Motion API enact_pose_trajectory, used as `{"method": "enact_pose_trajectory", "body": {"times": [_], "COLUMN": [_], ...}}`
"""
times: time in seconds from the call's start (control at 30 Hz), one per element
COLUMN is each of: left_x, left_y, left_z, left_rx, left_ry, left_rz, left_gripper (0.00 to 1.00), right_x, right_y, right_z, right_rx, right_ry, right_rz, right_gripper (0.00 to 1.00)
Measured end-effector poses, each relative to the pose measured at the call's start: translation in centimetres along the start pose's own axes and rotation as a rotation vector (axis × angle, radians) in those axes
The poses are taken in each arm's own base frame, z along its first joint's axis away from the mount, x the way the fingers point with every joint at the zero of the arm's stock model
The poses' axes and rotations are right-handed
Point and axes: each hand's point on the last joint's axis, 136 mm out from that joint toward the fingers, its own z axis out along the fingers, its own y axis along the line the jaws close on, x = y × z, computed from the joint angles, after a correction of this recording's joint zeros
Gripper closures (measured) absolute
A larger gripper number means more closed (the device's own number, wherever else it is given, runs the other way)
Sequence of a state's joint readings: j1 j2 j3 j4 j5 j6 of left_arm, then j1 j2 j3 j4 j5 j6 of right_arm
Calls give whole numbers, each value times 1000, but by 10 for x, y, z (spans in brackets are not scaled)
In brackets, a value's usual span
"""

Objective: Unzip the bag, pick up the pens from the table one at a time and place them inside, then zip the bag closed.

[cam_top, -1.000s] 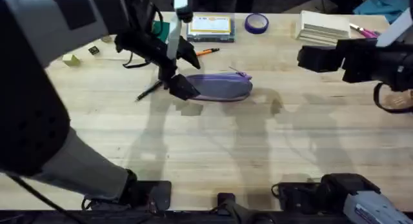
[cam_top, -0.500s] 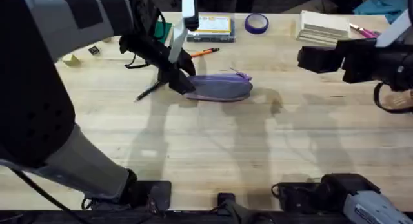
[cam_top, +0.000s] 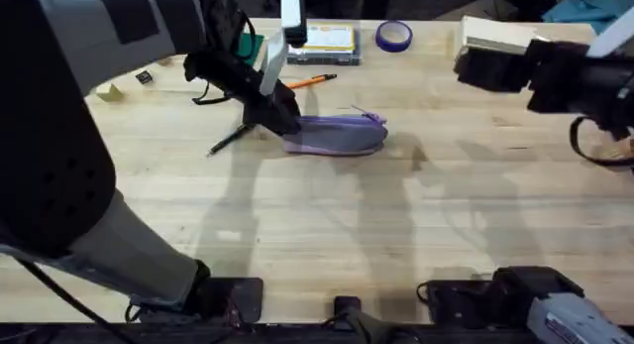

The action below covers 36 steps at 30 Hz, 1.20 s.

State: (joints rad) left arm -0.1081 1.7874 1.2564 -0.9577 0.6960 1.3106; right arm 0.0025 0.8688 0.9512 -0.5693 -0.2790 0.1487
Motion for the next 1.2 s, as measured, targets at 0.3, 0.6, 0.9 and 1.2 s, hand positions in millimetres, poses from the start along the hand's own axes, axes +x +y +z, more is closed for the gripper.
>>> {"method": "enact_pose_trajectory", "body": {"times": [0.3, 0.6, 0.9, 1.2], "left_x": [0, 0, 0, 0], "left_y": [0, 0, 0, 0], "left_z": [0, 0, 0, 0], "left_rx": [0, 0, 0, 0], "left_ry": [1, 1, 1, 1], "left_rz": [0, 0, 0, 0], "left_gripper": [958, 958, 958, 958], "right_x": [-2, 12, 52, 78], "right_y": [36, 53, 73, 67], "right_z": [30, 70, 100, 128], "right_rx": [-147, -192, -232, -215], "right_ry": [80, 214, 368, 465], "right_rz": [-12, -18, -40, -24], "right_gripper": [5, 4, 4, 4]}}
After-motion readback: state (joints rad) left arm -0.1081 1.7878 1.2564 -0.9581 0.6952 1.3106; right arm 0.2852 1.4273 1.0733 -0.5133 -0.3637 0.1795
